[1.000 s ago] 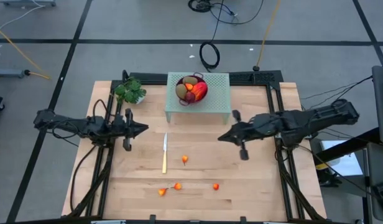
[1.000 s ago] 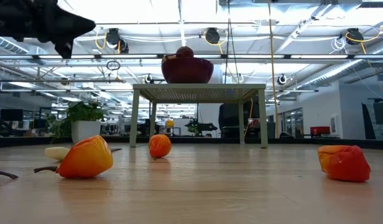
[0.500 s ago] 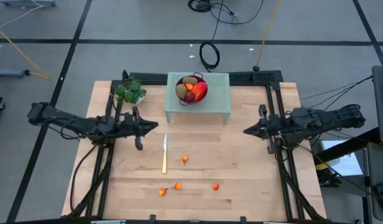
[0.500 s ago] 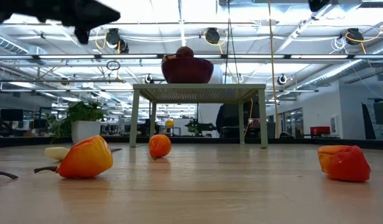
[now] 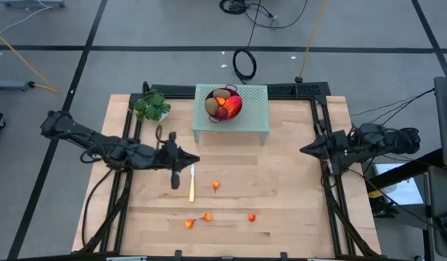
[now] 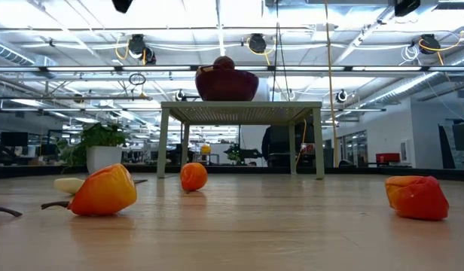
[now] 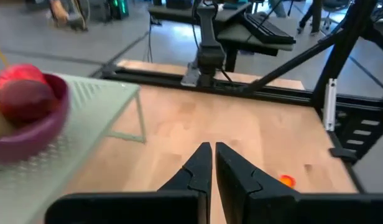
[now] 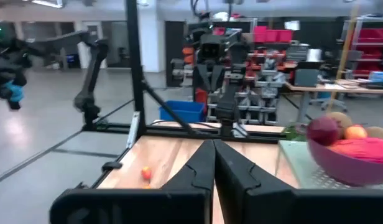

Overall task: Pick & Place Fruit
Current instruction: Put the pear into the strainer bowl on the shelf

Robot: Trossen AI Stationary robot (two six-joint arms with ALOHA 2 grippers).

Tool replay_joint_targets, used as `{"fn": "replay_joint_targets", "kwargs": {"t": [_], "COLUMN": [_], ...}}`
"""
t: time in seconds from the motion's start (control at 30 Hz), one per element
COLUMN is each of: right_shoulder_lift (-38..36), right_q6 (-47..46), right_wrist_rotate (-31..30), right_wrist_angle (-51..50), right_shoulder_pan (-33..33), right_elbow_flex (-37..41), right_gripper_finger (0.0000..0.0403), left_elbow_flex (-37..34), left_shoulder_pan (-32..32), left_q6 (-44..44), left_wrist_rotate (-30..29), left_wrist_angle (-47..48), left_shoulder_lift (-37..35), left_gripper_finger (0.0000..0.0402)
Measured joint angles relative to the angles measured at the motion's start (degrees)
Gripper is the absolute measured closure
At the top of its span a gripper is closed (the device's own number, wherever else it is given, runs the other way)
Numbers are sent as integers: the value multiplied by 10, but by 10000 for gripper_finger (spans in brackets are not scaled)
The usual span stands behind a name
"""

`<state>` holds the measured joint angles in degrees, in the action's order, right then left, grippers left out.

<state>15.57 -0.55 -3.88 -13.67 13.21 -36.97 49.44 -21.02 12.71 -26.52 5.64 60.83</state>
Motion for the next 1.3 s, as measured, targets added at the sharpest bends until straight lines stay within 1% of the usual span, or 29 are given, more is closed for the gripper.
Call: {"fn": "replay_joint_targets", "kwargs": {"t": [0.13,0.27,0.37,0.53,0.7,0.9,1.07,1.2,1.3], "right_shoulder_lift": [-23,-41,-54,-74,-88,-99,-99,-99,-99], "right_q6": [-3,-4,-3,-6,-7,-3,-6,-13,-13], "right_wrist_rotate": [25,26,26,27,27,27,53,56,56], "right_wrist_angle": [-21,-25,-25,-25,-26,-35,-46,-47,-48], "right_shoulder_pan": [0,0,0,0,0,0,0,0,0], "right_elbow_flex": [7,13,20,40,47,47,47,47,47], "right_gripper_finger": [403,403,403,403,403,403,403,403,403], "left_elbow_flex": [66,125,167,221,242,243,244,244,244], "left_shoulder_pan": [-23,-44,-57,-82,-111,-143,-159,-165,-166], "left_q6": [68,127,187,305,430,549,620,668,685], "left_wrist_rotate": [-6,-6,-4,34,86,136,194,230,250], "left_wrist_angle": [50,93,127,172,192,217,261,311,326], "left_shoulder_lift": [49,100,139,203,261,315,350,369,382], "left_gripper_finger": [381,381,381,381,381,381,381,381,395]}}
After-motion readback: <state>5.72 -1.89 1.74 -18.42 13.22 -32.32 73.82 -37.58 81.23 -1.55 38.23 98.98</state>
